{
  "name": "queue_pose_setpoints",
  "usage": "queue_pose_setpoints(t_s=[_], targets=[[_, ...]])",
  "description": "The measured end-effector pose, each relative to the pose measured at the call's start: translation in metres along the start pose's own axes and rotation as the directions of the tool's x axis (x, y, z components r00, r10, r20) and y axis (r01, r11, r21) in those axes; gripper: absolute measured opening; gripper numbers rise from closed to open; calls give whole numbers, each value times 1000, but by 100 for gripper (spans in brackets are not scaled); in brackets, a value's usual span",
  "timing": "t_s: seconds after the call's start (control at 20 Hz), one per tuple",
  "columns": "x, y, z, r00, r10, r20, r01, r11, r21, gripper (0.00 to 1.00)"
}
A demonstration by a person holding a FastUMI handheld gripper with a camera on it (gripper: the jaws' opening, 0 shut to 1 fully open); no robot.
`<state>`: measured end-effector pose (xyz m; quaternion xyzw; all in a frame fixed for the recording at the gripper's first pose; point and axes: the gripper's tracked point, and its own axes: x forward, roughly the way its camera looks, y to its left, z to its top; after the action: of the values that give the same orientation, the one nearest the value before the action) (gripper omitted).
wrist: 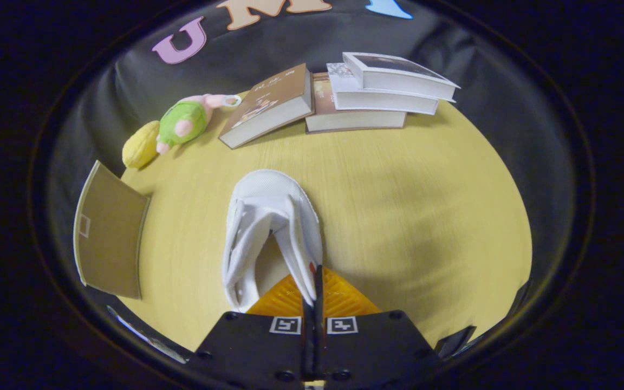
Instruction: Open the storage box then place both shoes into the box .Put the left shoe in first, then the right shoe, with the right side of both shoes facing outward in a uniform manner.
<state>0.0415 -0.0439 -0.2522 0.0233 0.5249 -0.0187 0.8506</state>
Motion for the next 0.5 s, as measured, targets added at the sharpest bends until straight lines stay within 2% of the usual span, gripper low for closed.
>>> queue_pose_setpoints(t_s=[0.15, 0.5], targets=[[-4, 14, -5, 998, 67, -19, -66, 996, 55, 3], [-22, 54, -2, 981, 195, 1, -194, 977, 88, 3]])
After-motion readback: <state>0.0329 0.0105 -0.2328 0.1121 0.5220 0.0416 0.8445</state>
